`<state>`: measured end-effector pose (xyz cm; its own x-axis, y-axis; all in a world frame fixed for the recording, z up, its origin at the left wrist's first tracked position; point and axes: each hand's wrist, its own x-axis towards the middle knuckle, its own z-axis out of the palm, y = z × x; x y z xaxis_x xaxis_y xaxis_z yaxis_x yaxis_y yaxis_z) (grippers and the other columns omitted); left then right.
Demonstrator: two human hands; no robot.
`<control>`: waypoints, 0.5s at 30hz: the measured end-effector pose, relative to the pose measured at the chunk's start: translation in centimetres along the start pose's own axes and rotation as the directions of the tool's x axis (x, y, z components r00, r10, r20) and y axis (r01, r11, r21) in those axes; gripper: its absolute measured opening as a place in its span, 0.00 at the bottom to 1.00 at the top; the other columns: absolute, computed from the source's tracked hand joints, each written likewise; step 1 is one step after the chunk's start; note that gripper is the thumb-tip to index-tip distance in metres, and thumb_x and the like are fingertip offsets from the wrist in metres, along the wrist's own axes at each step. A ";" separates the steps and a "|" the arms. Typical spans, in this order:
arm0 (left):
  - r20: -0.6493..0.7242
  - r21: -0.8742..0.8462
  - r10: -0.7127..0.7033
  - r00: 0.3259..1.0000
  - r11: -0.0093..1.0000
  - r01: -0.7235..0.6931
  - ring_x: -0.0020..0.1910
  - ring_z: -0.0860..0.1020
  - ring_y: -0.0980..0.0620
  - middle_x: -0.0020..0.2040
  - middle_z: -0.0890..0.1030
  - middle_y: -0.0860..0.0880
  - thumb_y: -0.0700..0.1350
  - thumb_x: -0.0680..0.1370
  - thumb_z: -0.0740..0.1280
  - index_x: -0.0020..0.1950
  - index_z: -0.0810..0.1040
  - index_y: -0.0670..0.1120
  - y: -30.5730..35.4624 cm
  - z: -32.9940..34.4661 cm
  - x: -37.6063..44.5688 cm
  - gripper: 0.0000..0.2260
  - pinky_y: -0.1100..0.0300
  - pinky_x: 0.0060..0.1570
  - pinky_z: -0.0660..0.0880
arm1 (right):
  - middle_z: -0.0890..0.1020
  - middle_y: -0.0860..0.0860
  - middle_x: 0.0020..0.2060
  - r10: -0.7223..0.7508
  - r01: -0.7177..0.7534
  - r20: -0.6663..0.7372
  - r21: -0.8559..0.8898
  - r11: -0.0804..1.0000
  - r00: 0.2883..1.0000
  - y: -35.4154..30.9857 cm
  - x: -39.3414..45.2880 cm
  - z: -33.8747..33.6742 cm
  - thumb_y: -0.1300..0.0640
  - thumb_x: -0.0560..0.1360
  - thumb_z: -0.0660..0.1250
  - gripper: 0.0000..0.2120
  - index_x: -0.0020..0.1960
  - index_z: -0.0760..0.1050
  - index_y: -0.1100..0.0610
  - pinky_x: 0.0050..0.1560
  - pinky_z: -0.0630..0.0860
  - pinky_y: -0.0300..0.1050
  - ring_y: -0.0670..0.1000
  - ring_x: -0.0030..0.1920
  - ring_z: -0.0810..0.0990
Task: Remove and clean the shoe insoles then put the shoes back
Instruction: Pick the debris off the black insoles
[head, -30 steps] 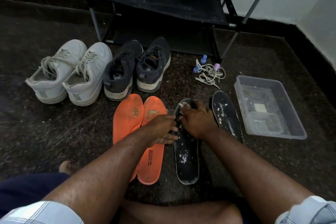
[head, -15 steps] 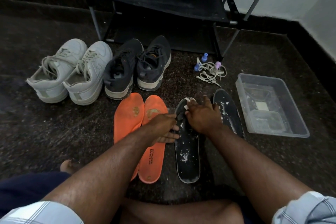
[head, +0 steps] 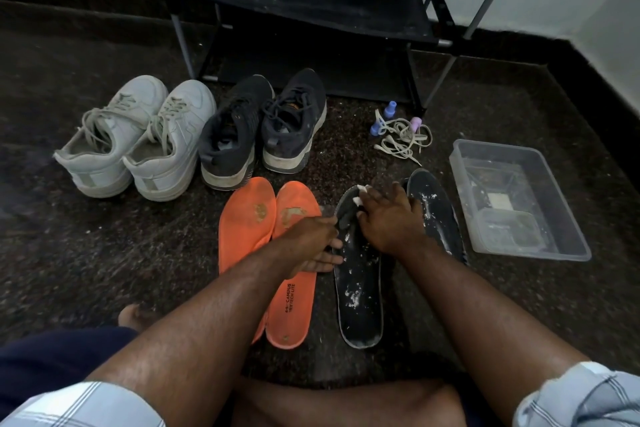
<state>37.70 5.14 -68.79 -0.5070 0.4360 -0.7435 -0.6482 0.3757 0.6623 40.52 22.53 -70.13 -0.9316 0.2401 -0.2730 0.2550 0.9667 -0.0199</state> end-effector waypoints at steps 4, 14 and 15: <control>-0.008 -0.014 -0.002 1.000 1.000 0.002 0.50 0.84 0.43 0.53 0.81 0.46 0.42 0.83 0.58 0.74 0.68 0.54 0.1 0.0 0.2 0.19 0.53 0.50 0.80 | 0.55 0.40 0.78 -0.118 0.115 0.048 0.059 0.992 0.992 -0.8 -0.1 0.2 0.42 0.80 0.51 0.27 0.77 0.54 0.42 0.73 0.48 0.66 0.57 0.78 0.45; -0.006 0.014 0.007 1.000 1.000 -0.007 0.51 0.84 0.44 0.58 0.81 0.45 0.41 0.83 0.58 0.76 0.66 0.54 0.2 0.1 -0.1 0.22 0.55 0.48 0.80 | 0.56 0.38 0.77 -0.149 0.149 0.026 0.001 0.989 0.989 -1.4 -0.6 0.2 0.40 0.79 0.50 0.26 0.77 0.54 0.41 0.72 0.46 0.69 0.57 0.78 0.46; -0.007 0.015 0.009 1.000 1.000 -0.009 0.52 0.83 0.44 0.59 0.81 0.44 0.41 0.83 0.58 0.76 0.66 0.54 0.2 0.2 -0.2 0.22 0.55 0.49 0.80 | 0.56 0.38 0.77 -0.139 0.139 0.009 -0.020 0.990 0.990 -1.2 -0.7 0.2 0.40 0.79 0.49 0.26 0.77 0.53 0.40 0.71 0.46 0.70 0.57 0.78 0.46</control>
<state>37.77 5.26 -68.52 -0.5165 0.4338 -0.7382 -0.6351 0.3841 0.6701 40.87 21.17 -70.16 -0.9557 0.1029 -0.2759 0.1179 0.9923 -0.0384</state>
